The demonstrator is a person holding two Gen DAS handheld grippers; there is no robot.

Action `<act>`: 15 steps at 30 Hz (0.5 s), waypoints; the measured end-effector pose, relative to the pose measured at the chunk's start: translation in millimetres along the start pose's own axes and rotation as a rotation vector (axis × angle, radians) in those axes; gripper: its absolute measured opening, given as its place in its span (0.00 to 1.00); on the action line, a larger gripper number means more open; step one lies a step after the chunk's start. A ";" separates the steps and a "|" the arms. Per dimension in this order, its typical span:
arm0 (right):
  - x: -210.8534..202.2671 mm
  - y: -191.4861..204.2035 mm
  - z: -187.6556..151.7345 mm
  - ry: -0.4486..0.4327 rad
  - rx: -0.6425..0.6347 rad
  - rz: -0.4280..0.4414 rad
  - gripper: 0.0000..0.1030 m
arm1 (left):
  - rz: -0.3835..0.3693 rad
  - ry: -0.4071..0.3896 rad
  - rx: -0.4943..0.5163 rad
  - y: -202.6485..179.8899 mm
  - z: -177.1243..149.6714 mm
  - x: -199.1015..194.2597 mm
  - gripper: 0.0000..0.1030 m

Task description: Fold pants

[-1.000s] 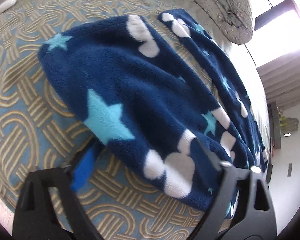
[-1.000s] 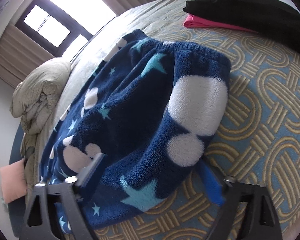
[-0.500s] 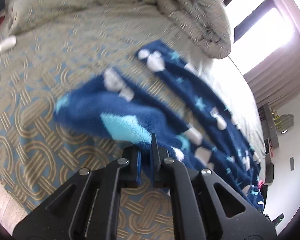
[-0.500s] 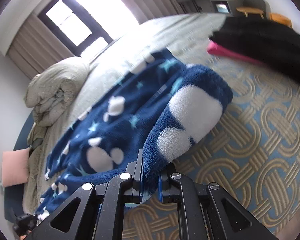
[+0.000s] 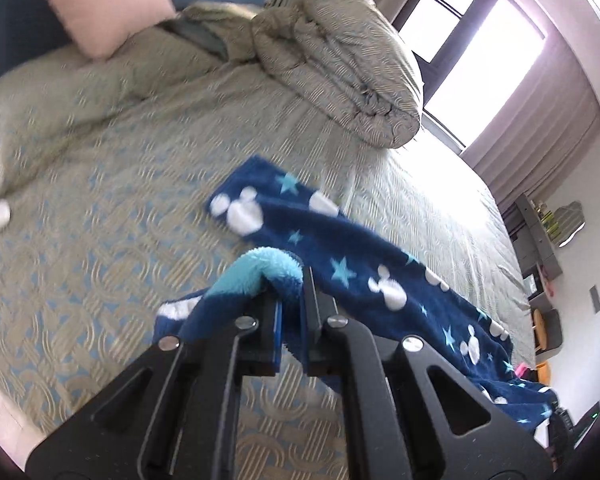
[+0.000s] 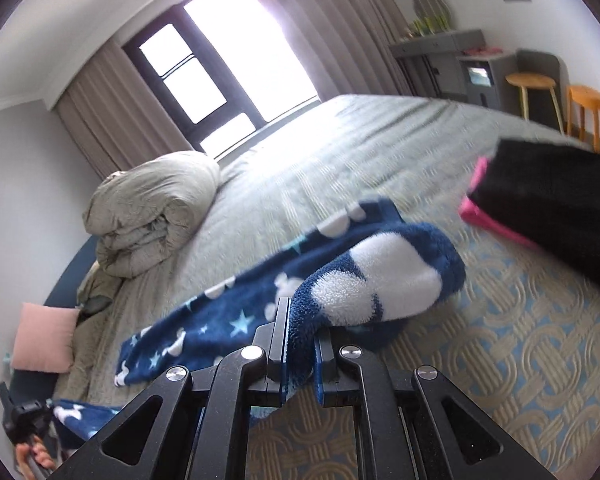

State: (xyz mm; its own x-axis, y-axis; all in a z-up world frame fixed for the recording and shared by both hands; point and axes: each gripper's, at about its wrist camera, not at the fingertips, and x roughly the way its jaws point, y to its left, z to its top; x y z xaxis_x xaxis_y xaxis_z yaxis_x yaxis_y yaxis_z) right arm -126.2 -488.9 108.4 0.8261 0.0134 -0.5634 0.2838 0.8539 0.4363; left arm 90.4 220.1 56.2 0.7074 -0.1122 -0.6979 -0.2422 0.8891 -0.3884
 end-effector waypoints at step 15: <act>176.3 34.9 91.0 0.203 -0.108 -0.153 0.08 | 0.225 0.252 0.044 -55.4 91.7 191.1 0.07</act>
State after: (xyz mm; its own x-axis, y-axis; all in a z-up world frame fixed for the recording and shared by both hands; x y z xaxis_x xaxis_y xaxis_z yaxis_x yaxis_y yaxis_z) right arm 73.6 -504.1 88.1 0.6601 -0.0251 -0.7507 0.3350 0.9044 0.2643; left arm 299.9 190.1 -0.6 0.4519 -0.0127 -0.8920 -0.3409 0.9216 -0.1858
